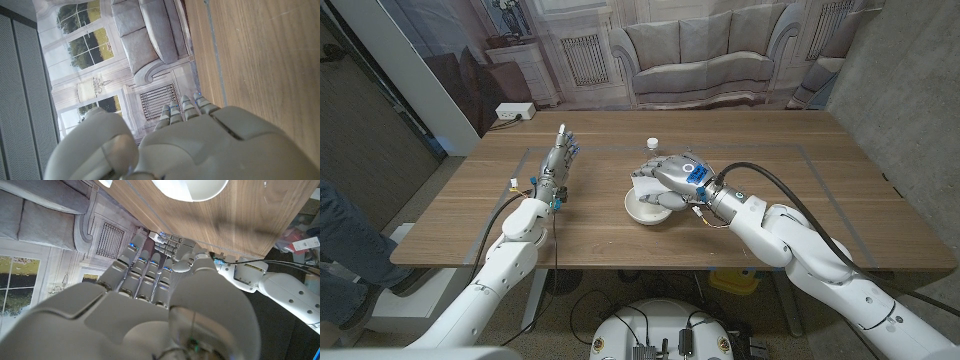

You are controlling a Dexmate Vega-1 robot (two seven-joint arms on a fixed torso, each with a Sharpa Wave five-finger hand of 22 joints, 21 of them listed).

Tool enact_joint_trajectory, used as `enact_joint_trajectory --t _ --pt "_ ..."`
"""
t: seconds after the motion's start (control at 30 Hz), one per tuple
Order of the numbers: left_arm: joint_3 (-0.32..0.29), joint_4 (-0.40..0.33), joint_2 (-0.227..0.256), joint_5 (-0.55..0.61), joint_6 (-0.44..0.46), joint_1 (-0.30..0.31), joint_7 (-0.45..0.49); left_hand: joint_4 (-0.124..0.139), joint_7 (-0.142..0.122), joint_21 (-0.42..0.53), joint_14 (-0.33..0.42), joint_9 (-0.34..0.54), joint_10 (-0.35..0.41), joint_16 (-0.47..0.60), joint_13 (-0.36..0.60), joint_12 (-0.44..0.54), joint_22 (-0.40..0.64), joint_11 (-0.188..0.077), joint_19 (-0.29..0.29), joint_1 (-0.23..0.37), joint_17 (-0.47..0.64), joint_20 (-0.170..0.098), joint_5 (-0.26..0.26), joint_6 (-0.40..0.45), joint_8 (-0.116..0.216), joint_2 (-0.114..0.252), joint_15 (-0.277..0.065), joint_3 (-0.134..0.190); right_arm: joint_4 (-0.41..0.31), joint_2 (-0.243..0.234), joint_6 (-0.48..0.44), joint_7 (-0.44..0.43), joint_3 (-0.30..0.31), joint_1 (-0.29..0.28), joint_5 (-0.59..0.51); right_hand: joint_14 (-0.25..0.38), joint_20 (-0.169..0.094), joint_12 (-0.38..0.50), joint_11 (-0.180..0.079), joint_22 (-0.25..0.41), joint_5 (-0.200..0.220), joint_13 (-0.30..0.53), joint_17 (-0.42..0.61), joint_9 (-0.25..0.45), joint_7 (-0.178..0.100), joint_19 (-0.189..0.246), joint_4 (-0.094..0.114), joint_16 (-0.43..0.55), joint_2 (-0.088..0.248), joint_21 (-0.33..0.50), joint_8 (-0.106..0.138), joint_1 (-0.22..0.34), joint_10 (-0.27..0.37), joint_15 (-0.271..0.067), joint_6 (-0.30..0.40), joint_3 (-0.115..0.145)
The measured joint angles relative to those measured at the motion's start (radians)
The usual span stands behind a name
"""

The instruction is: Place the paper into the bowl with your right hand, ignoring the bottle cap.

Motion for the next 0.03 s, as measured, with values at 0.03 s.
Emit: enact_joint_trajectory --t 0.03 --pt "0.000 0.000 0.000 -0.001 0.001 0.000 -0.001 0.000 0.000 0.000 0.000 0.000 0.000 0.000 0.000 0.000 0.000 0.000 0.000 0.000 0.000 0.000 0.000 0.000 0.000 0.000 0.000 0.000 -0.001 0.001 -0.001 -0.001 0.000 0.000 -0.001 0.000 0.000 0.000 0.000 0.000 0.000 0.000 0.000 0.000 0.000 0.000 0.000 0.000 0.000 0.000 0.000 0.000 0.000 0.000 0.000 0.000"
